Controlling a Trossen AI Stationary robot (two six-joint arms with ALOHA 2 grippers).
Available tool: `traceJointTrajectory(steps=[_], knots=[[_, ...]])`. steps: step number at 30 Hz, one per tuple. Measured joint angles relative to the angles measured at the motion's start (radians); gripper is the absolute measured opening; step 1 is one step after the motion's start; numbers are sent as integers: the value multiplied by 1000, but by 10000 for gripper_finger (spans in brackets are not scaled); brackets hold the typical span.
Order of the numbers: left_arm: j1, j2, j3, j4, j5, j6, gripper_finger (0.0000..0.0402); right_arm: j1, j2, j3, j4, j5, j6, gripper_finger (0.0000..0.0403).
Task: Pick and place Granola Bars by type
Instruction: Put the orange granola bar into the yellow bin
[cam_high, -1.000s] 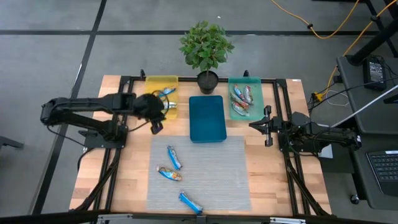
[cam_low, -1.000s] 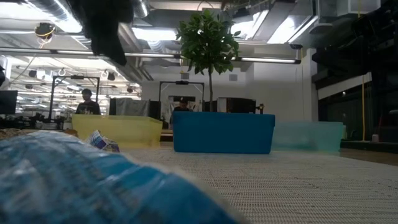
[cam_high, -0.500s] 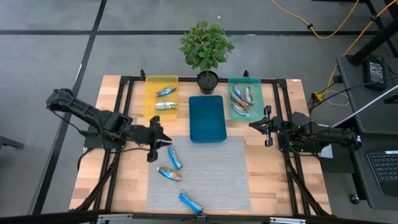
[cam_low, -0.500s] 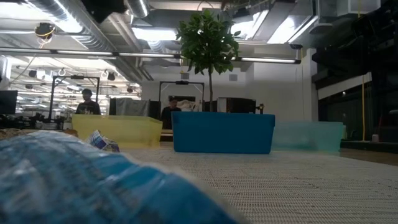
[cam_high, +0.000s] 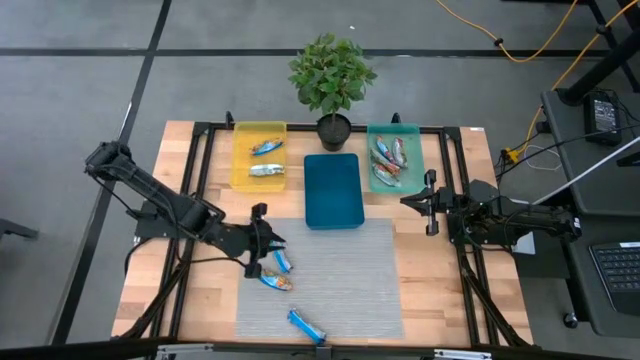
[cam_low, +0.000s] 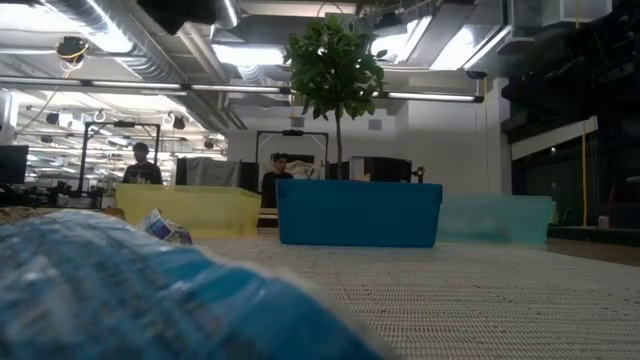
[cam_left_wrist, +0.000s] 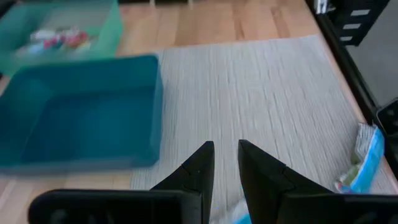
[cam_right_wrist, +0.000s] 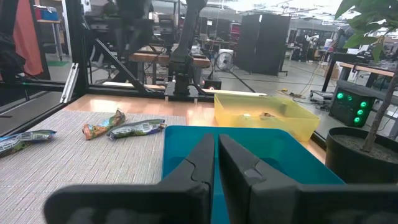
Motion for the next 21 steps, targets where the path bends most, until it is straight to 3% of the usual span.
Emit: traceJointTrajectory(steps=[6, 15, 21], knots=[[10, 120, 0, 188, -5, 91, 65, 0, 0, 0, 0, 0, 0, 24], [41, 244, 0, 274, 52, 71, 69, 0, 0, 0, 0, 0, 0, 24], [64, 248, 0, 311, -29, 74, 63, 0, 0, 0, 0, 0, 0, 24]])
